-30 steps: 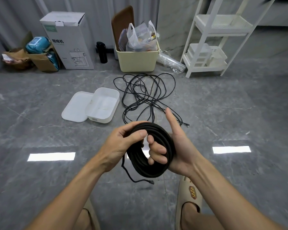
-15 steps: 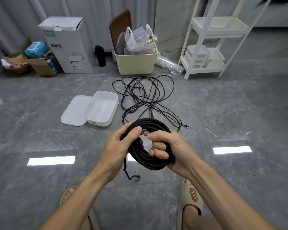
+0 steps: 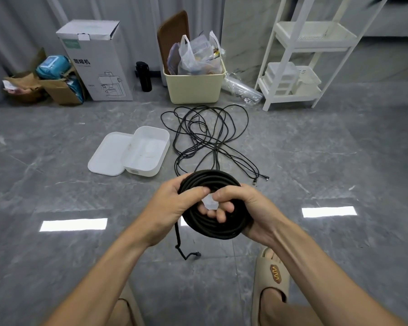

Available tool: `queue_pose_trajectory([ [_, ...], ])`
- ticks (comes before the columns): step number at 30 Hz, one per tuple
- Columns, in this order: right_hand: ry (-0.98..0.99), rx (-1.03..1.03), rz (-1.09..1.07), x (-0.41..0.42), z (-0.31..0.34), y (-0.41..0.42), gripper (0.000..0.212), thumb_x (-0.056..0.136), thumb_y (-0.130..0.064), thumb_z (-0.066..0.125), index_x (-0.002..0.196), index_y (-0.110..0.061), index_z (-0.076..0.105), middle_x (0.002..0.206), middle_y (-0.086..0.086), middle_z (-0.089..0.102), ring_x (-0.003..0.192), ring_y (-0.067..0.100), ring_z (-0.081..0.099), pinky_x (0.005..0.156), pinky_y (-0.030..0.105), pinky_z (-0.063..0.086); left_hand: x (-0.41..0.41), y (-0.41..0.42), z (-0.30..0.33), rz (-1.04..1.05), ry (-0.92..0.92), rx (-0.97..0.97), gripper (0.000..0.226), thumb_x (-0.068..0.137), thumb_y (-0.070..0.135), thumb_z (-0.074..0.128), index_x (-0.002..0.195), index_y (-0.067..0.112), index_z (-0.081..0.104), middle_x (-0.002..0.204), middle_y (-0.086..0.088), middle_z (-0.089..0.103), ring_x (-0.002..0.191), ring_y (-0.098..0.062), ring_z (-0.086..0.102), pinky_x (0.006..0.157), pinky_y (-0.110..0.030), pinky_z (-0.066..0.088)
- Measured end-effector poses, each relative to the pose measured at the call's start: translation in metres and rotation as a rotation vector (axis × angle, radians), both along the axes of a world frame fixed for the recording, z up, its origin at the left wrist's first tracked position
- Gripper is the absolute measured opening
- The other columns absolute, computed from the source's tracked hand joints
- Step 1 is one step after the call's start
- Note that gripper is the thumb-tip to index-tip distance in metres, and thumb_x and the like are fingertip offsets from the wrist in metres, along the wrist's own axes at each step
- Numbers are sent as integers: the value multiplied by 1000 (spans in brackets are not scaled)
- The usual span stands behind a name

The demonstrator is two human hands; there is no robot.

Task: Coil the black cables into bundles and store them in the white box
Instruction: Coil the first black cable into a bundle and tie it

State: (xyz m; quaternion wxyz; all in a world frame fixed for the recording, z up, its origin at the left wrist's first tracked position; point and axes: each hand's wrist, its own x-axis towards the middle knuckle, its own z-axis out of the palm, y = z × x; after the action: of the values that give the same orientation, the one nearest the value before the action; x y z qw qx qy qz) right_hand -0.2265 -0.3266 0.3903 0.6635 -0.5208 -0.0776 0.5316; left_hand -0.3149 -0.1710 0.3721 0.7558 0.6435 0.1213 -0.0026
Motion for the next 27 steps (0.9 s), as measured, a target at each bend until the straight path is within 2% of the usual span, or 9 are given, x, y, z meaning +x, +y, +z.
queue_pose_trajectory([
  [3, 64, 29, 8, 2, 2, 0, 49, 90, 0, 45, 49, -17, 64, 39, -5, 48, 35, 5, 46, 56, 17, 47, 1, -7, 1, 14, 59, -134, 5, 77, 27, 71, 77, 23, 74, 58, -3, 56, 59, -15, 57, 61, -23, 49],
  [6, 59, -19, -57, 4, -2, 0, 47, 87, 0, 50, 44, -18, 61, 37, -8, 33, 29, 5, 28, 48, 18, 41, 3, -12, 1, -4, 84, -194, 7, 70, 33, 71, 67, 27, 70, 53, -1, 51, 59, -15, 58, 59, -22, 49],
  [8, 33, -27, -65, 5, -2, -1, 41, 81, -1, 54, 44, -18, 60, 38, -8, 30, 29, 5, 25, 46, 19, 39, 3, -12, 0, -24, 68, -178, 6, 72, 33, 72, 75, 28, 73, 58, 0, 54, 61, -15, 60, 62, -23, 52],
  [11, 4, -36, -45, 5, -1, -3, 46, 84, 3, 50, 45, -18, 62, 38, -8, 33, 30, 4, 22, 45, 19, 37, 1, -5, -1, -71, 46, -141, 29, 77, 42, 73, 101, 26, 73, 79, 1, 65, 74, -15, 64, 68, -27, 54],
  [14, 28, -30, -73, 5, 1, -4, 33, 80, 3, 55, 57, -14, 72, 40, -9, 26, 30, 5, 19, 42, 20, 38, -3, 10, 2, -64, 57, -81, 44, 83, 60, 58, 116, 32, 68, 107, -1, 72, 84, -17, 67, 71, -29, 55],
  [18, 4, -3, -33, 3, 5, -3, 17, 69, -2, 61, 62, -12, 73, 42, -7, 21, 30, 6, 19, 39, 21, 37, -2, 18, 1, 33, 75, 59, 34, 90, 49, 56, 113, 30, 73, 94, -1, 69, 70, -7, 55, 56, -20, 44],
  [22, -57, 22, 5, 1, 8, -4, 16, 69, 0, 59, 64, -11, 70, 43, -6, 21, 29, 6, 19, 38, 20, 36, -1, 16, -2, 93, 77, 71, 25, 84, 42, 69, 105, 30, 76, 109, -6, 74, 100, -22, 67, 86, -29, 50],
  [24, -93, 24, 13, 1, 7, -3, 16, 69, 0, 59, 65, -12, 69, 42, -6, 21, 29, 7, 19, 39, 21, 36, -1, 14, 1, 113, 67, 81, 26, 81, 40, 65, 101, 31, 78, 108, -1, 75, 105, -15, 69, 86, -19, 50],
  [27, -122, 20, 9, 0, 7, -2, 14, 69, 0, 60, 68, -10, 69, 43, -6, 22, 29, 7, 18, 40, 21, 36, -2, 14, 1, 156, 72, 265, 26, 77, 47, 64, 96, 37, 79, 104, 12, 66, 87, 3, 62, 76, -3, 42],
])
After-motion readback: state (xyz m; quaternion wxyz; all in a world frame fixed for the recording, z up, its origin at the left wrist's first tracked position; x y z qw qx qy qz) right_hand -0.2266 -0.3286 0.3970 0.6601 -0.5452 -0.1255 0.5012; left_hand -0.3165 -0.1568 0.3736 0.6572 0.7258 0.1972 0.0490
